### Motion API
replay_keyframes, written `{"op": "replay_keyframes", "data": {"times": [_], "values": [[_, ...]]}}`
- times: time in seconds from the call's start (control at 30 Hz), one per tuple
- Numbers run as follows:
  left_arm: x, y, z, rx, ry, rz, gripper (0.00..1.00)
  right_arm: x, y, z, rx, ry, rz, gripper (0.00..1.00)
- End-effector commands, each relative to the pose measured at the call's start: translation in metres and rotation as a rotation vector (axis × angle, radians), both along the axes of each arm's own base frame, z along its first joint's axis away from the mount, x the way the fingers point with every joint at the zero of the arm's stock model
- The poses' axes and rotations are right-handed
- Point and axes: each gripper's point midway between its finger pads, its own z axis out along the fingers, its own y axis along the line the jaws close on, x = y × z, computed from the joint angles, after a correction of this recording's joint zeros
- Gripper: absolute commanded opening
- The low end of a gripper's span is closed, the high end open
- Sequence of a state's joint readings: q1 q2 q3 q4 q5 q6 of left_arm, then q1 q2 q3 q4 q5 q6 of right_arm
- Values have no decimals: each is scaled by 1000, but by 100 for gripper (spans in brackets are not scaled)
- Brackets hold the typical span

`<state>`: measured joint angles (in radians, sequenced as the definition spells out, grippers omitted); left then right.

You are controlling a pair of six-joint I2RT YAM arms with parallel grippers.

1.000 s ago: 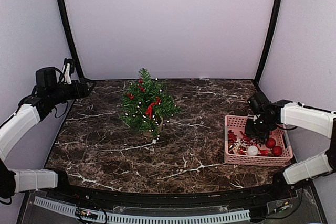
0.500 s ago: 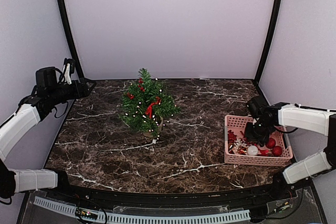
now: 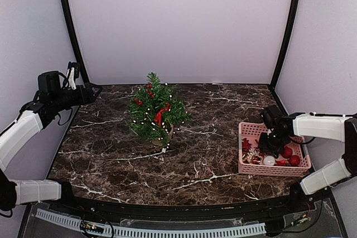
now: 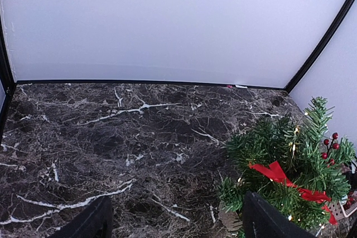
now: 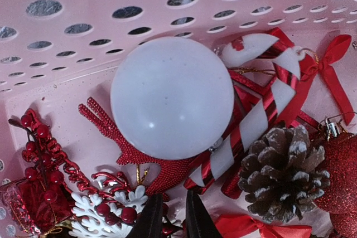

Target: Decorate the small christmas tree

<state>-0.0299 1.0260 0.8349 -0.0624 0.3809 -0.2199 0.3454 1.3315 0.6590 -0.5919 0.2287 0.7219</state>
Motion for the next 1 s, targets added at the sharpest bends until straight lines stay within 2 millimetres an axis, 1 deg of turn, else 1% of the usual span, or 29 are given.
{"op": "replay_keyframes", "data": {"times": [0.0, 0.1, 0.2, 0.3, 0.37, 0.4, 0.47, 0.6, 0.67, 0.77, 0.87, 0.97], "values": [[-5, 1, -2, 5, 3, -2, 82, 4, 3, -5, 38, -19, -27, 16], [-5, 2, -2, 8, 1, 1, 82, 4, 0, 2, 30, -32, -32, 20], [-5, 2, -1, 9, -1, 3, 82, 5, -2, 19, 29, -69, -36, 26], [-5, 2, -2, 8, 1, 3, 82, 4, -8, 38, 14, -107, -50, 33], [-5, 2, -1, 7, -2, 2, 82, 3, -8, 45, 19, -126, -53, 38], [-5, 2, -1, 6, -2, 1, 82, 2, -7, 45, 30, -128, -48, 41], [-5, 2, -1, 5, 0, 0, 82, 0, -1, 39, 59, -110, -23, 43], [-6, 1, -1, 4, -1, -1, 82, -5, 20, 22, 123, -62, 56, 47], [-5, 1, -2, 4, 0, -1, 82, -5, 22, 17, 108, -46, 77, 51], [-5, 1, -2, 4, 1, -1, 82, -2, 25, 12, 71, -24, 111, 54], [-5, 1, -2, 4, 1, 0, 82, 2, 23, 8, 34, -15, 127, 54], [-5, 2, -3, 5, 4, 0, 82, 9, 27, 2, 31, -7, 155, 49]]}}
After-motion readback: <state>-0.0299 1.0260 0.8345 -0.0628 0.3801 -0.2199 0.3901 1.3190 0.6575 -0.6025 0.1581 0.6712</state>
